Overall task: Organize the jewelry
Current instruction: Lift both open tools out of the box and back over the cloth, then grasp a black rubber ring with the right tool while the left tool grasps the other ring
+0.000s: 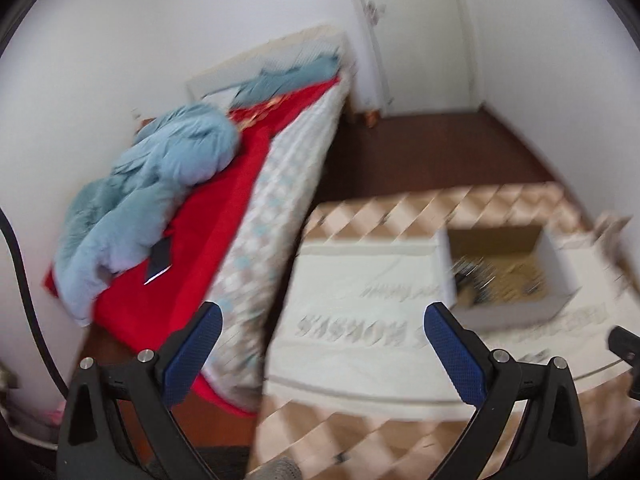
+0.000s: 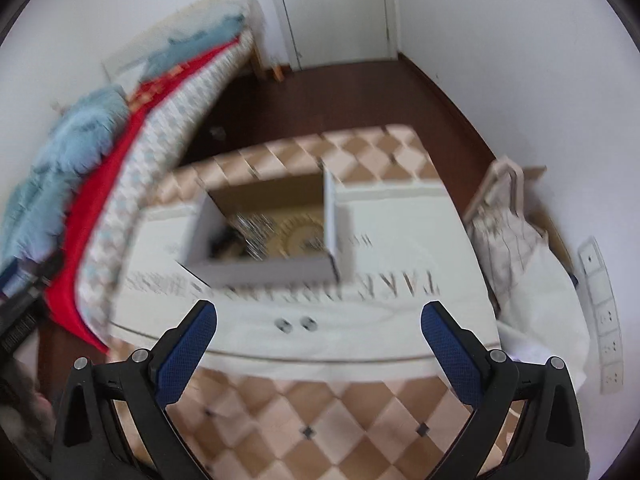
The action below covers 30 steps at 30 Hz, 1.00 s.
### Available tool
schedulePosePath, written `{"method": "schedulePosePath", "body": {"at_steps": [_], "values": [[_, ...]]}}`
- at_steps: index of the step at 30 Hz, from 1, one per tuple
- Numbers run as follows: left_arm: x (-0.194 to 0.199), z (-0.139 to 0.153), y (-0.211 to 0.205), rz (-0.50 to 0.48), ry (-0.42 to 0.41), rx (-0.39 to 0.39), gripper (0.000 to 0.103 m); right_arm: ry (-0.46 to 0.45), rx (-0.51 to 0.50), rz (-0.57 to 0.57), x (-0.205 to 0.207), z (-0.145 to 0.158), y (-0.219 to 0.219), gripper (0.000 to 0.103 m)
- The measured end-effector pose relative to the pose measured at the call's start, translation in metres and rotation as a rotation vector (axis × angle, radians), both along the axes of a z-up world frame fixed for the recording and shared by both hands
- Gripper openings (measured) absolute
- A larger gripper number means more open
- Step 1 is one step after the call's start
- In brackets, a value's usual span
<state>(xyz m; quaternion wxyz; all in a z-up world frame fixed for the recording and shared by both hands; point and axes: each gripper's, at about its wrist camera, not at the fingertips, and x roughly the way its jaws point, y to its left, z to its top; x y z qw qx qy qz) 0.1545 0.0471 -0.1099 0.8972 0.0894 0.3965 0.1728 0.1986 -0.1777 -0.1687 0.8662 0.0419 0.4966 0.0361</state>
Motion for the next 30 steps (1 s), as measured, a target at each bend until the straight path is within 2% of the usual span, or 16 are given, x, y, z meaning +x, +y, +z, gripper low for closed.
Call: {"method": "schedulePosePath", "body": {"at_steps": [1, 2, 4, 6, 9, 14, 16, 18, 20, 21, 26, 30], "values": [[0.002, -0.013, 0.005, 0.020, 0.033, 0.000, 0.103, 0.027, 0.001, 0.009, 0.003, -0.015, 0.000, 0.088], [0.003, -0.022, 0.010, 0.030, 0.054, -0.005, 0.103, 0.063, 0.000, 0.022, 0.007, -0.037, 0.002, 0.067], [0.005, -0.045, 0.019, 0.061, 0.107, -0.010, 0.103, 0.099, 0.004, 0.041, 0.014, -0.068, 0.005, 0.054], [0.006, -0.065, 0.025, 0.077, 0.155, -0.006, 0.103, 0.113, 0.019, 0.065, 0.018, -0.094, 0.009, 0.046], [0.006, -0.086, 0.033, 0.087, 0.204, 0.000, 0.103, 0.092, -0.012, 0.100, 0.021, -0.112, 0.021, 0.043], [0.010, -0.100, 0.038, 0.089, 0.245, -0.010, 0.103, 0.014, -0.152, 0.153, 0.021, -0.119, 0.052, 0.043], [0.012, -0.102, 0.038, 0.085, 0.249, -0.004, 0.103, 0.001, -0.158, 0.157, 0.023, -0.119, 0.057, 0.042], [0.015, -0.101, 0.037, 0.080, 0.249, -0.003, 0.103, -0.006, -0.158, 0.157, 0.025, -0.118, 0.059, 0.036], [0.017, -0.100, 0.032, 0.062, 0.246, -0.012, 0.103, -0.008, -0.171, 0.159, 0.026, -0.118, 0.062, 0.013], [0.018, -0.099, 0.027, 0.050, 0.246, -0.012, 0.103, -0.006, -0.175, 0.160, 0.025, -0.117, 0.062, 0.013], [0.027, -0.097, -0.005, -0.021, 0.247, -0.044, 0.103, -0.001, -0.095, 0.092, 0.020, -0.106, 0.036, 0.013], [0.035, -0.101, -0.051, -0.124, 0.278, -0.130, 0.103, 0.009, -0.037, 0.009, 0.014, -0.094, -0.001, 0.013]]}}
